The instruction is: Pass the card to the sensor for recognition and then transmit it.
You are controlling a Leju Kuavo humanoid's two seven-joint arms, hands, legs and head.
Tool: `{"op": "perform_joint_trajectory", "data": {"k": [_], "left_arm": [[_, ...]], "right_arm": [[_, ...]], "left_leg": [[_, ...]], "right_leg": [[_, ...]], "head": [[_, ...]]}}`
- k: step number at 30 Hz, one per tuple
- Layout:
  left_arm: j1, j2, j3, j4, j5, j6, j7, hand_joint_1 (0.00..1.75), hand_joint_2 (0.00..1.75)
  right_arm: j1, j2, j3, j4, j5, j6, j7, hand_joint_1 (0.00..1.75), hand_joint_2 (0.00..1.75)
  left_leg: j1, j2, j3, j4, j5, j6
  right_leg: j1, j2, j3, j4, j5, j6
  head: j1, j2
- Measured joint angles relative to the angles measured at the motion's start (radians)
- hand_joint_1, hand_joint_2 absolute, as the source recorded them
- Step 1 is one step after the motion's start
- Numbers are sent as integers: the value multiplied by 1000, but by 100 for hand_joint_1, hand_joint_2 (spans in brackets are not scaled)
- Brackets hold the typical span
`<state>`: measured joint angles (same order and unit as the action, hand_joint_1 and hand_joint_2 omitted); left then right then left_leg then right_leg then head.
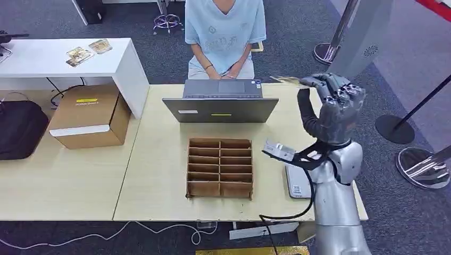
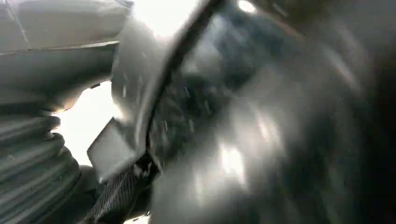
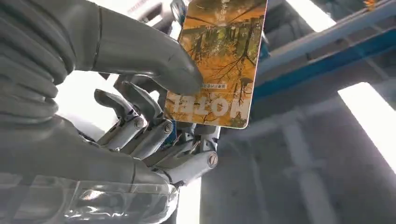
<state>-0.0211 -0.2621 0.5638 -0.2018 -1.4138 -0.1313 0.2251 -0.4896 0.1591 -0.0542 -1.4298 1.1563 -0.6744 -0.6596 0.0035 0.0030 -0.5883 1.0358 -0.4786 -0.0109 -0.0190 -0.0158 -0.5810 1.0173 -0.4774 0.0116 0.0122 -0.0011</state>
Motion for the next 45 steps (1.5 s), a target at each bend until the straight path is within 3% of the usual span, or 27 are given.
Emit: {"op": "perform_joint_trajectory", "data": {"k": [4, 9, 14, 23, 30, 34, 45], "left_arm": [[-5, 3, -41, 0, -26, -23, -5, 0, 175], [-18, 18, -108, 0, -111, -84, -54, 0, 175], [-30, 29, -161, -1, -141, -121, -79, 0, 175], [-47, 41, -236, -1, -139, -165, -85, 0, 175], [-48, 43, -253, -1, -133, -167, -85, 0, 175], [-48, 43, -253, -1, -92, -163, -55, 0, 175], [-50, 37, -252, -1, -65, -164, -16, 0, 175]], "right_arm": [[-35, 26, -2, 8, 39, 0, 0, 175, 175], [-130, 59, -10, 79, 172, 0, 25, 175, 175], [-243, 57, 44, 219, 316, 0, 294, 175, 175], [-453, 25, 253, 538, 414, 0, 597, 175, 175], [-513, 15, 335, 651, 414, 0, 621, 175, 175], [-564, 12, 365, 731, 404, 0, 690, 175, 175], [-651, 5, 367, 932, 363, 0, 770, 175, 175]], "left_leg": [[0, 0, -1, 0, 0, 0], [0, -4, -1, 0, 1, 0], [-1, -5, -1, 0, 2, 0], [-1, -7, -1, 0, 2, 0], [-1, -7, -1, 0, 2, 0], [-2, -7, -1, 0, 2, 0], [-2, -7, 0, 0, 2, 0]], "right_leg": [[0, 0, 0, 0, 0, 0], [-1, -1, 0, 0, 0, 0], [-3, -2, 0, 1, 1, 1], [-4, -3, 0, 1, 1, 2], [-4, -3, 0, 1, 1, 2], [-4, -3, 0, 1, 1, 2], [-4, -3, 0, 1, 1, 2]], "head": [[0, 0], [0, 0], [0, 0], [0, 0], [0, 0], [0, 0], [0, 0]]}}
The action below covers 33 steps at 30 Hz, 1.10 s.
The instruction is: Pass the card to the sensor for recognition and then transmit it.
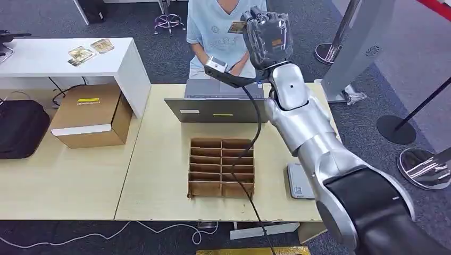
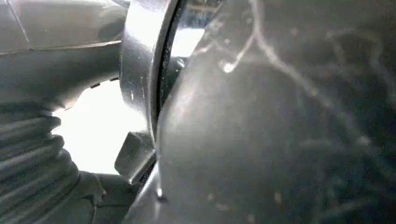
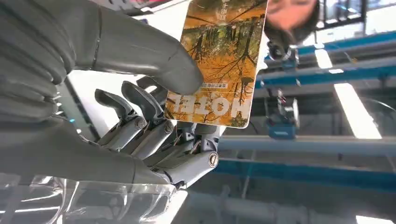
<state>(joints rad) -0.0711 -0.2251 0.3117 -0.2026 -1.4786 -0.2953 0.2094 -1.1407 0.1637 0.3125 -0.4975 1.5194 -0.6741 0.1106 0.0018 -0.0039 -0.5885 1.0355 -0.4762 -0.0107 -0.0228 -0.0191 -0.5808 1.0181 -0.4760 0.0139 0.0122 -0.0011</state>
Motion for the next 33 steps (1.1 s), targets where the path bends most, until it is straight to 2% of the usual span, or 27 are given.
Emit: {"op": "perform_joint_trajectory", "data": {"k": [21, 27, 33], "left_arm": [[2, -5, 8, 0, 18, 11, 5, 0, 175], [12, -8, 30, 0, 56, 47, 24, 0, 175], [16, -8, 37, 0, 24, 50, -4, 0, 175]], "right_arm": [[-24, -29, -18, 71, -5, 3, 5, 175, 175], [-43, -54, -25, 92, 19, 16, 15, 175, 175], [-50, -99, -26, 112, 43, 26, 8, 175, 175]], "left_leg": [[0, 0, 0, 0, 0, 0], [0, 1, 0, 0, 0, 0], [0, 0, 0, 0, 0, 0]], "right_leg": [[0, 0, 0, 0, 0, 0], [0, 0, 0, 0, 0, 0], [0, 0, 0, -1, 0, 0]], "head": [[0, 0], [0, 0], [0, 0]]}}
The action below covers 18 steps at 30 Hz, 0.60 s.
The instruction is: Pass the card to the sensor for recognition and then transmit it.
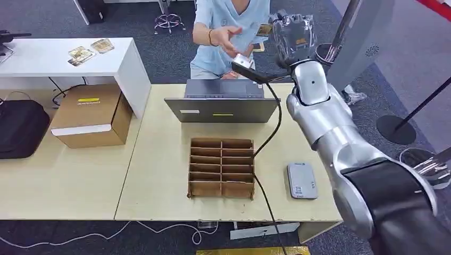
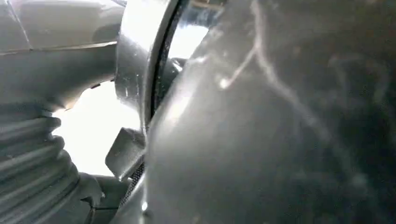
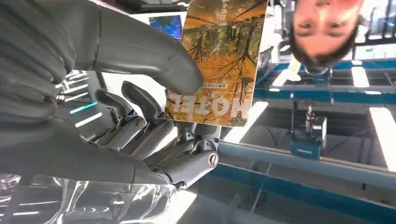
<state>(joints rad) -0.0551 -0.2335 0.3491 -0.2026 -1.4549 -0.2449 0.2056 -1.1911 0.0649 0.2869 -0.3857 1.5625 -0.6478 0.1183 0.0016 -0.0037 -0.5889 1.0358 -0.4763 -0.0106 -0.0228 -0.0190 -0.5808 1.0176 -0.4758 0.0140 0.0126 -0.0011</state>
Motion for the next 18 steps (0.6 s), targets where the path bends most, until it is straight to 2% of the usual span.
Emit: {"op": "perform_joint_trajectory", "data": {"k": [12, 15, 18], "left_arm": [[-2, 8, -5, 0, -69, -20, -53, 0, 175], [-5, 13, -28, 0, -98, -36, -83, 0, 175], [-12, 23, -84, 0, -104, -52, -112, 0, 175]], "right_arm": [[-10, -10, 0, 26, 7, 48, 6, 175, 175], [-13, -9, 0, 29, 5, 85, 4, 175, 175], [-13, -8, 0, 34, 5, 105, -2, 175, 175]], "left_leg": [[0, 0, 0, 0, 0, 0], [0, 0, 0, 0, 0, 0], [0, -1, -1, 0, 0, 0]], "right_leg": [[0, 0, 0, 0, 0, 0], [0, 0, 0, 0, 0, 0], [0, 0, 0, 0, 0, 0]], "head": [[0, 0], [0, 0], [0, 0]]}}
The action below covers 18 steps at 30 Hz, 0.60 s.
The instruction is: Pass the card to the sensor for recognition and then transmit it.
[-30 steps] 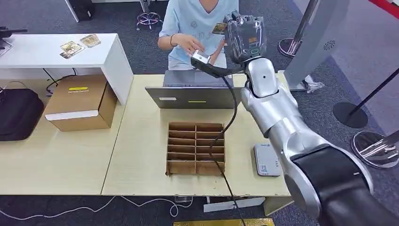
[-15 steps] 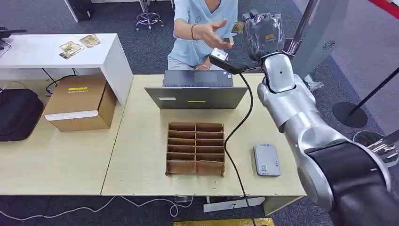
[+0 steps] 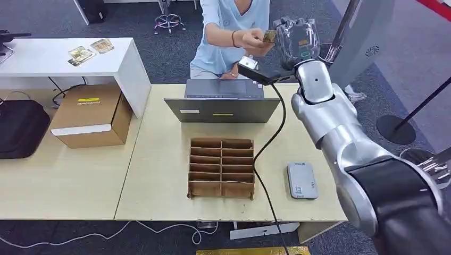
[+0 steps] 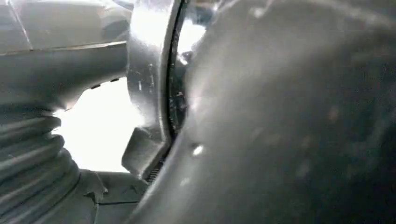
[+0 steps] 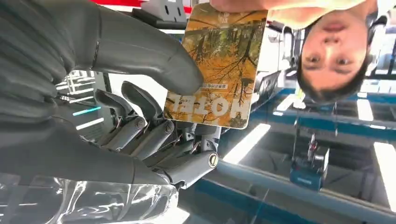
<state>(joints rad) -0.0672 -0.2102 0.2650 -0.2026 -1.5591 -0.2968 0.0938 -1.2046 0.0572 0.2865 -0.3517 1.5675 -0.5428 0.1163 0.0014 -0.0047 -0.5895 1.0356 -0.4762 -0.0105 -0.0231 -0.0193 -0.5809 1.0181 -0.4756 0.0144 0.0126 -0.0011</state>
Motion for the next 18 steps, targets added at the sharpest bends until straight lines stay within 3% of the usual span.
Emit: {"op": "perform_joint_trajectory", "data": {"k": [3, 4, 5, 6, 18], "left_arm": [[-9, 5, -52, 0, -2, -10, -10, 0, 175], [-11, 6, -65, 0, -2, -10, -10, 0, 175], [-13, 8, -74, 0, -2, -10, -11, 0, 175], [-14, 9, -83, 0, -2, -10, -17, 0, 175], [-50, 39, -301, 0, -1, -16, -104, 0, 175]], "right_arm": [[0, 3, 0, 2, 0, 8, 0, 175, 175], [0, 4, 0, 2, 0, 9, 0, 143, 175], [0, 4, 0, 3, -2, 9, -1, 14, 175], [0, 4, 0, 3, -3, 9, -3, 0, 175], [1, 6, 0, 5, -18, 4, -8, 0, 175]], "left_leg": [[0, 0, 0, 0, 0, 0], [0, -1, 0, 0, 0, 0], [0, -1, 0, 0, 0, 0], [0, -1, 0, 0, 0, 0], [0, -8, -2, 0, 1, 1]], "right_leg": [[0, 0, 0, 0, 0, 0], [0, -1, 0, 0, 0, 0], [0, -1, 0, 0, 0, 0], [0, -1, 0, 0, 0, 0], [0, -7, 0, 0, 0, 0]], "head": [[0, 0], [0, 0], [0, 0], [0, 0], [0, 0]]}}
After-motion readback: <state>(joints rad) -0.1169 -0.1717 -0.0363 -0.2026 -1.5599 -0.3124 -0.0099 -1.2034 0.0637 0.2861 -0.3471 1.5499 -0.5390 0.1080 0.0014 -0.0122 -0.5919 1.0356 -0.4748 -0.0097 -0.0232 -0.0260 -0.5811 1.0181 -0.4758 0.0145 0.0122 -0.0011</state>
